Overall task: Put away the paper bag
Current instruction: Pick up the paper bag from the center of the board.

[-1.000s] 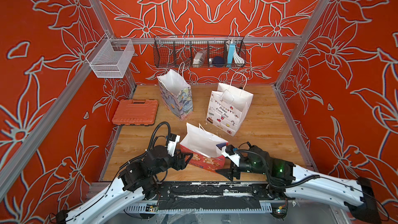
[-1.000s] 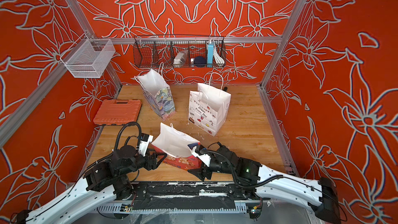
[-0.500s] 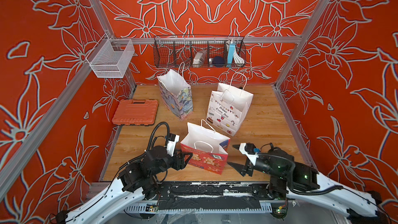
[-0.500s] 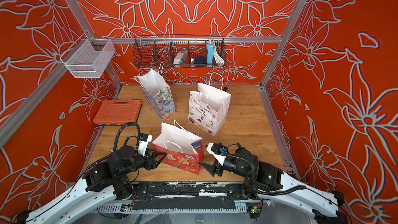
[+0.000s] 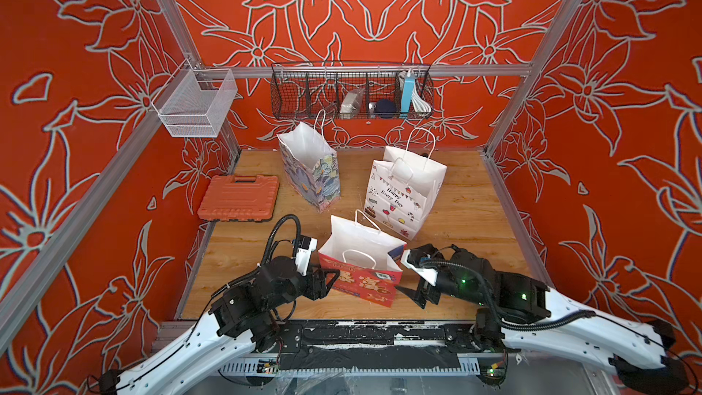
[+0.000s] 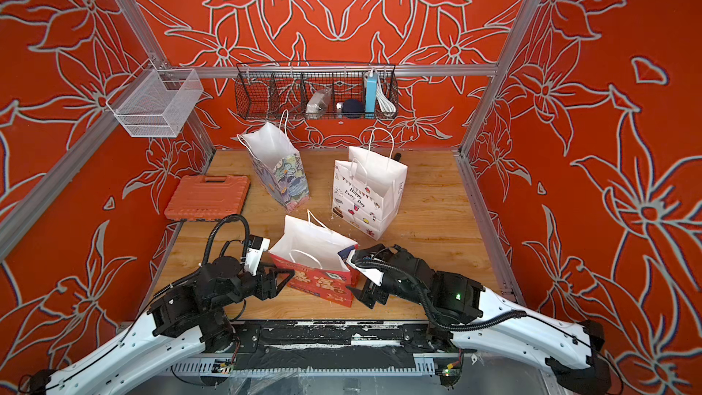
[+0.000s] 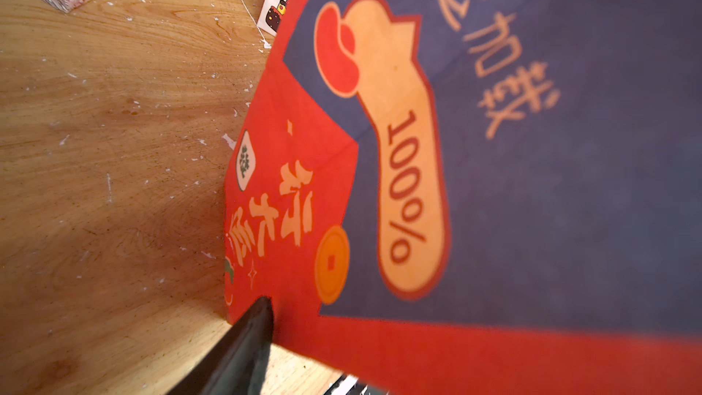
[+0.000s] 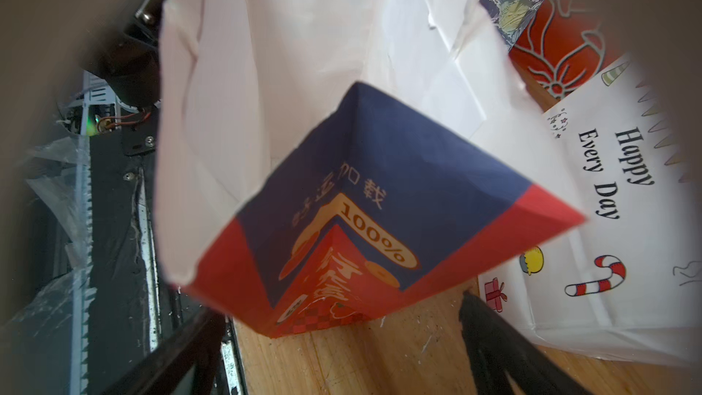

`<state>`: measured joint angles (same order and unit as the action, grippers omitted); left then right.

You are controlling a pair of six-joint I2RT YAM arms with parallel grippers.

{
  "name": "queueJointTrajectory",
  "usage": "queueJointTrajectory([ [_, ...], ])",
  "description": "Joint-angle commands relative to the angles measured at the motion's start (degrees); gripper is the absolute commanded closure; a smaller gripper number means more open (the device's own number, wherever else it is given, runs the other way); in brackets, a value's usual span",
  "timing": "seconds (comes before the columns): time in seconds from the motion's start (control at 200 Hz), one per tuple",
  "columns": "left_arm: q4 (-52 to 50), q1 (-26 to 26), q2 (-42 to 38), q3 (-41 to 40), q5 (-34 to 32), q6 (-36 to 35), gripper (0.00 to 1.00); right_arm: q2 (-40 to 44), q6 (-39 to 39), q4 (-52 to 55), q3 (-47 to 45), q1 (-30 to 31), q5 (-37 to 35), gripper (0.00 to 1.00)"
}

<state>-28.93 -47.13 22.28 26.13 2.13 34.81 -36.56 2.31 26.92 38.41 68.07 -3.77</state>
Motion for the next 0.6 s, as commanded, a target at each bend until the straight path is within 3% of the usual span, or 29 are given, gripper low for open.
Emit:
queueJointTrajectory([
  [0.0,-1.1,0.11,-0.79,-0.77,-0.77,0.82,0.31,0.16,2.18,-0.84,2.34,-1.18,-1.12,0.02],
  [0.255,-0.52,0.13,0.18,-0.82,-0.55,0.42,0.31,-1.77,3.32,-3.08,3.98,-5.36,5.85,0.02],
  [0.595,-0.23,0.11,0.06,-0.95,0.07,1.27,0.31,-6.1,5.13,-3.83,6.62,-10.11,25.48,0.05],
])
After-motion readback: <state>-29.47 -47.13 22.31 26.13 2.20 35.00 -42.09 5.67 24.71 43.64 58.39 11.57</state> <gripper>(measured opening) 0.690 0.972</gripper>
